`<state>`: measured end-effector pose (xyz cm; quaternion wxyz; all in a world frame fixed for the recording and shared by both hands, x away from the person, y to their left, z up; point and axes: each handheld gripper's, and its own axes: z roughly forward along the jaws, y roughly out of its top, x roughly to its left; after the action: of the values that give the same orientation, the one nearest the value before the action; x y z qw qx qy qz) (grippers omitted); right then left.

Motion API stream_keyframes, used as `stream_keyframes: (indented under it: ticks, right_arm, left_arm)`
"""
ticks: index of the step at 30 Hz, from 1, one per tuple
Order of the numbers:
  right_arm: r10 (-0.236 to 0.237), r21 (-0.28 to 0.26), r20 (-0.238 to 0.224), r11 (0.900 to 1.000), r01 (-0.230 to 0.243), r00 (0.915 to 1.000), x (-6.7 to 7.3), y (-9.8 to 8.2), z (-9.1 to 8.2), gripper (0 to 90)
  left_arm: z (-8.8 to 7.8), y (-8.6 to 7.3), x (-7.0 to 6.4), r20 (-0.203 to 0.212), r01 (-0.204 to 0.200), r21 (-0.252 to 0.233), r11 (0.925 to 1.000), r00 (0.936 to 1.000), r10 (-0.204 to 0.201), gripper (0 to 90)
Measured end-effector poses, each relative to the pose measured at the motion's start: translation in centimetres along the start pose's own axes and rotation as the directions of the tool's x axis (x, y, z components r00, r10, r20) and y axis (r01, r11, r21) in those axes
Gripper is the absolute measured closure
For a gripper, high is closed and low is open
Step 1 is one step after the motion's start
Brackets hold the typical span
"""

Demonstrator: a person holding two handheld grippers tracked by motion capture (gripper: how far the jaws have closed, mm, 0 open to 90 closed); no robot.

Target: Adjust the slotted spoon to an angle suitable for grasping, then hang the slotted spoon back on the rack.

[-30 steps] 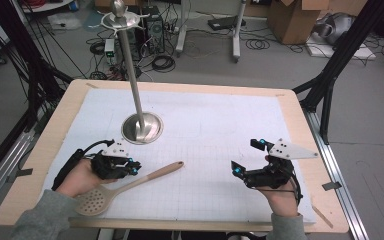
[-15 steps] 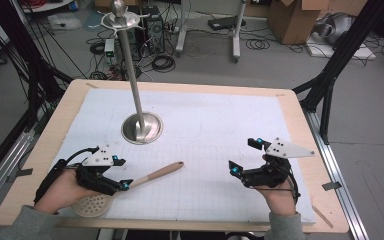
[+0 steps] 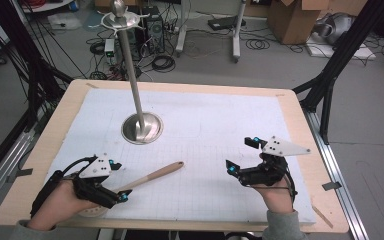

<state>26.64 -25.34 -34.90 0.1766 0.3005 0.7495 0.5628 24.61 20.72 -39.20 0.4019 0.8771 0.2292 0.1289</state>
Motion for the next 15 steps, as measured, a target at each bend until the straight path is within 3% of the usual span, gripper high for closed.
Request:
stream_keyframes:
  ticks: [6, 9, 15]
  right_arm:
    - [-0.003, 0.001, 0.0, 1.0, 0.003, 1.0, -0.03, -0.03, 0.07, 1.0]
    - [-0.007, 0.002, -0.003, 1.0, 0.007, 1.0, 0.01, -0.02, 0.19, 1.1]
    - [-0.003, 0.012, -0.006, 1.0, 0.003, 1.0, 0.1, -0.08, 0.17, 1.1]
  left_arm:
    - [0.17, -0.6, 0.13, 0.008, 0.04, -0.002, 0.9992, 0.9992, -0.04, 14.2]
    - [0.07, -0.53, 0.21, 0.005, 0.041, -0.015, 0.9991, 0.9992, -0.041, 15.8]
    - [0.62, -0.46, 0.51, 0.033, 0.041, 0.021, 0.999, 0.9986, -0.041, 17.5]
